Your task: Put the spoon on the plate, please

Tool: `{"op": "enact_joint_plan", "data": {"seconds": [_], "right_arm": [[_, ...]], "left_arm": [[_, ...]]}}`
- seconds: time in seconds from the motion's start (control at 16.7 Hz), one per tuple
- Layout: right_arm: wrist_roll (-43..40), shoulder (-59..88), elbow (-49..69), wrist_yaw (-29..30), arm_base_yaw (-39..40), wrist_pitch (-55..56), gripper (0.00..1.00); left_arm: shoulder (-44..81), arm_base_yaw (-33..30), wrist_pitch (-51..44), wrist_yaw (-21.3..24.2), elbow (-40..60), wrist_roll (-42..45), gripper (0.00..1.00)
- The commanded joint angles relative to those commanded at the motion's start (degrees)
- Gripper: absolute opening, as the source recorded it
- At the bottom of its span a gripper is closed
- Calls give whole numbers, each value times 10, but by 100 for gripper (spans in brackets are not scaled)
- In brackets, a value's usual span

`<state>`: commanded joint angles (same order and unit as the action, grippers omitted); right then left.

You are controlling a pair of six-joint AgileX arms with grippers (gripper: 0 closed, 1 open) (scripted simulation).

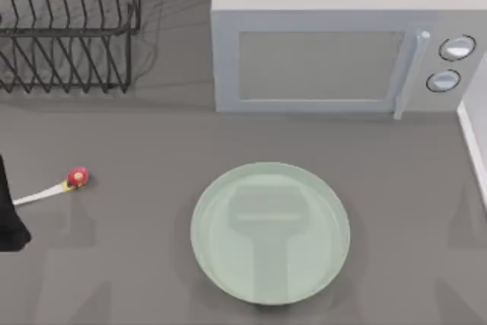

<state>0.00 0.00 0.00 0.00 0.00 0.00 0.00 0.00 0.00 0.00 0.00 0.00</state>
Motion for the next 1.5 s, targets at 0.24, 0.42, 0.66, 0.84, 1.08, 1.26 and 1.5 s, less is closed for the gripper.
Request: {"op": "enact_joint_plan", "data": {"seconds": [0.24,0.42,0.66,0.84,1.08,1.26,1.5], "right_arm": [[0,0,0,0,0,0,100],[0,0,0,0,0,0,100],[0,0,0,0,0,0,100],[0,0,0,0,0,0,100],[0,0,0,0,0,0,100],[0,0,0,0,0,0,100],[0,0,0,0,0,0,100]], "left_arm": [[18,1,-13,-1,17,15,100],[90,2,-63,-2,83,70,100],[268,2,-169,-1,218,186,100],[443,1,-267,0,334,288,100],[682,0,-400,2,487,425,100],[829,0,-487,3,590,516,100],[971,-1,-572,3,699,610,100]]}}
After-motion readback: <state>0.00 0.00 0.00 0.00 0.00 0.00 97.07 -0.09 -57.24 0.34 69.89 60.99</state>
